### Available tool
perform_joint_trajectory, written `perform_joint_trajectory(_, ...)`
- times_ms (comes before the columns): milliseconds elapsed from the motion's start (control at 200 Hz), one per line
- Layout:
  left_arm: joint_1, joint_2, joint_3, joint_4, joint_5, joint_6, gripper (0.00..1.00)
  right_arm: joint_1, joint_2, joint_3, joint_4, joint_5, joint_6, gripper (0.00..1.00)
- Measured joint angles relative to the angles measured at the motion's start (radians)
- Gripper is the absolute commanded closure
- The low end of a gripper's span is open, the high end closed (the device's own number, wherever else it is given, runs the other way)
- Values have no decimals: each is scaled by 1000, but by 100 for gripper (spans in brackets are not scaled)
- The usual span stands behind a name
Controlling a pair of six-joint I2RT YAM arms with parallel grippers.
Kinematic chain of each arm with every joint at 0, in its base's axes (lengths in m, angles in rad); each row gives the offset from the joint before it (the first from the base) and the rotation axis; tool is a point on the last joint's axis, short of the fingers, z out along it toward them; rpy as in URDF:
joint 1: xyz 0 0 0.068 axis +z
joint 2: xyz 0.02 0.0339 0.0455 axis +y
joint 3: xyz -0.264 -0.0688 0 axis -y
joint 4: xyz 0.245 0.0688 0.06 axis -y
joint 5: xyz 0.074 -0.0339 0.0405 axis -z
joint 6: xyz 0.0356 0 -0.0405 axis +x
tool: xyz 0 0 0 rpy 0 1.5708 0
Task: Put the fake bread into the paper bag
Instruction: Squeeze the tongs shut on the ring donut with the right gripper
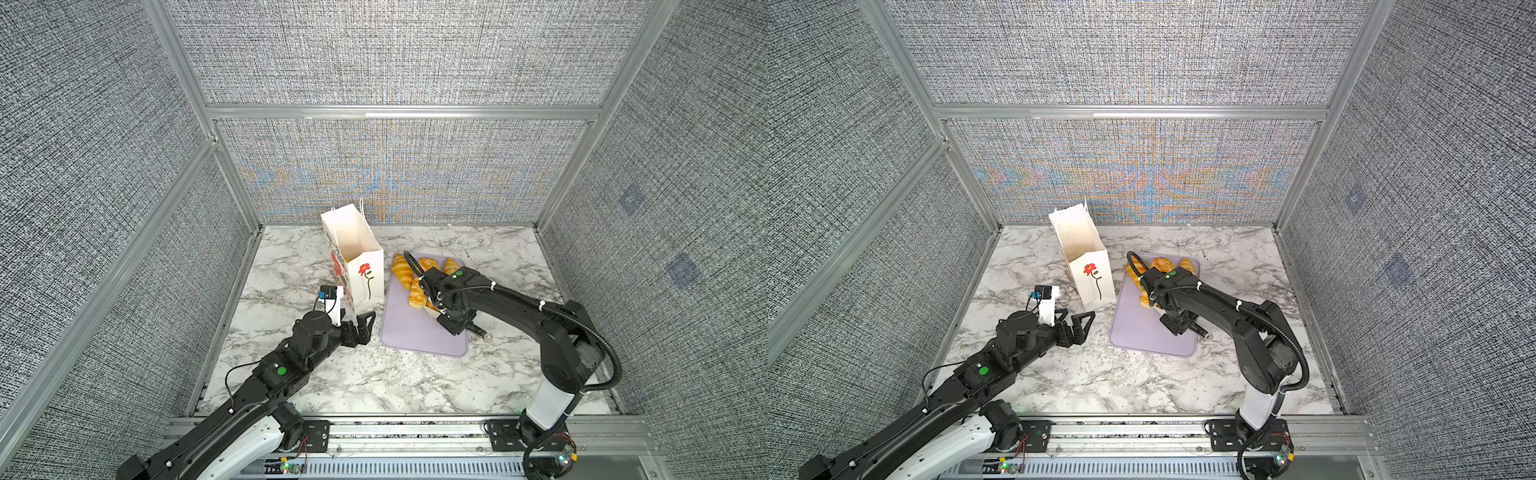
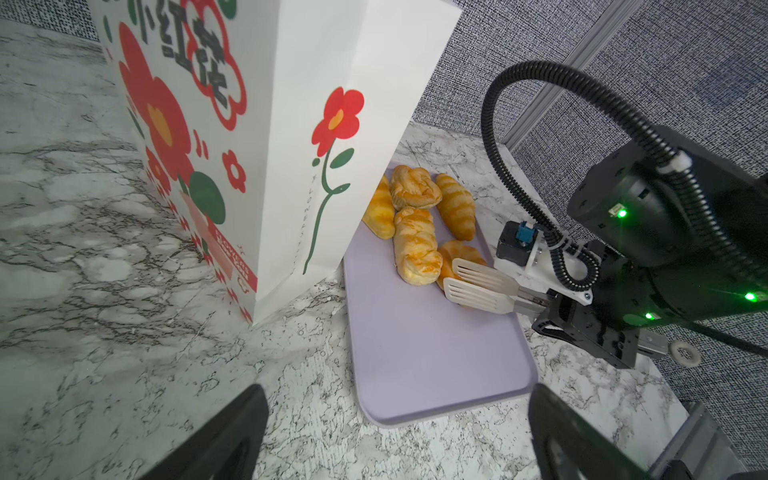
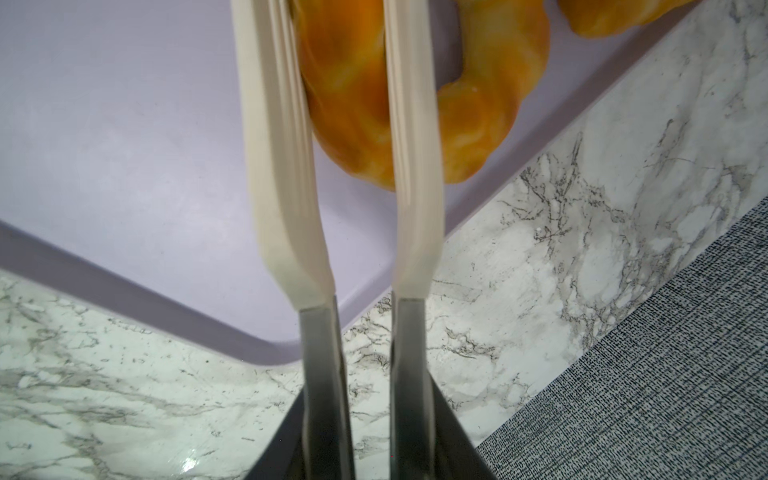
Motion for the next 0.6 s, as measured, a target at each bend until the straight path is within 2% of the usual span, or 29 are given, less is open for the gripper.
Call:
perform_joint_trajectory(320, 0, -10, 0, -4, -4, 0, 1, -3, -45, -12, -23, -18, 0, 74)
perform_joint_trajectory(600, -4, -12, 3, -14, 1, -2, 1, -8, -119, -39, -16, -47, 37, 75)
